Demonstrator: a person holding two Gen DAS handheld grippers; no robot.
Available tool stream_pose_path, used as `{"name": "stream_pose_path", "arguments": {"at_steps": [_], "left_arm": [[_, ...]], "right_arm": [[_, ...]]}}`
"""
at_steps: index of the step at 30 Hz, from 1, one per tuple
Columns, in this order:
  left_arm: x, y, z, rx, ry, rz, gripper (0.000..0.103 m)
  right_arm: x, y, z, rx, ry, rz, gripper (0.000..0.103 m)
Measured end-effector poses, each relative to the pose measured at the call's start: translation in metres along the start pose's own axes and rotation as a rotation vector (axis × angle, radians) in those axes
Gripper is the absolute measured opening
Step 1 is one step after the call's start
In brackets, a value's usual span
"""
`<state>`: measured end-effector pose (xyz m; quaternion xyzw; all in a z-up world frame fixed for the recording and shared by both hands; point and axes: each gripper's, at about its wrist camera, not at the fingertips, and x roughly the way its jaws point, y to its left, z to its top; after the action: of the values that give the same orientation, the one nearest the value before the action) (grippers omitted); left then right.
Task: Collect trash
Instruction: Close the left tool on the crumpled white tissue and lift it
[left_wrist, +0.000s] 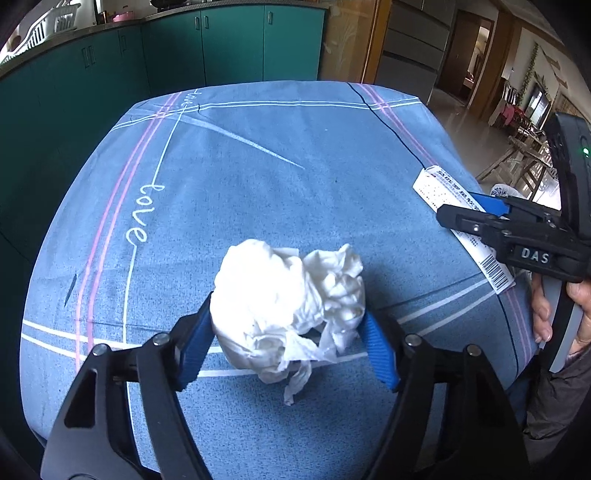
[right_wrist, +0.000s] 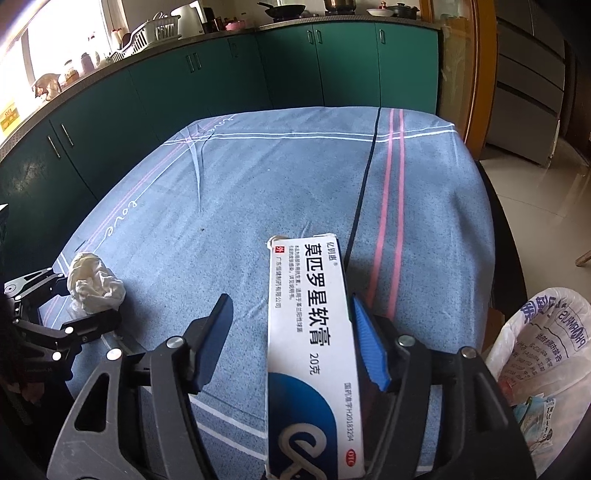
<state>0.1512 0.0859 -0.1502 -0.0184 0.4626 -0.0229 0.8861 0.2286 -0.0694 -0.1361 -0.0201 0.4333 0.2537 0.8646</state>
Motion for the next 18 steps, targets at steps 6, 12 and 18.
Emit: {"name": "stream_pose_path", "arguments": {"at_steps": [6,12,18], "left_arm": [[0.0005,0.0003,-0.0013,0.009,-0.002,0.008,0.076],[0.0006,-0.0055,-0.0023,0.038,-0.012,0.024,0.067],[-0.0006,-0.0046,-0.0003,0.023,-0.026,0.02,0.052]], "right_arm": [[0.0044,0.0015,0.002,0.014,-0.003,-0.007,0.064],[0.0041,0.0041,0.0003,0.008,-0.005,-0.005,0.063],[0.0,0.0045,-0.0015,0.01,-0.008,0.015,0.04]]}}
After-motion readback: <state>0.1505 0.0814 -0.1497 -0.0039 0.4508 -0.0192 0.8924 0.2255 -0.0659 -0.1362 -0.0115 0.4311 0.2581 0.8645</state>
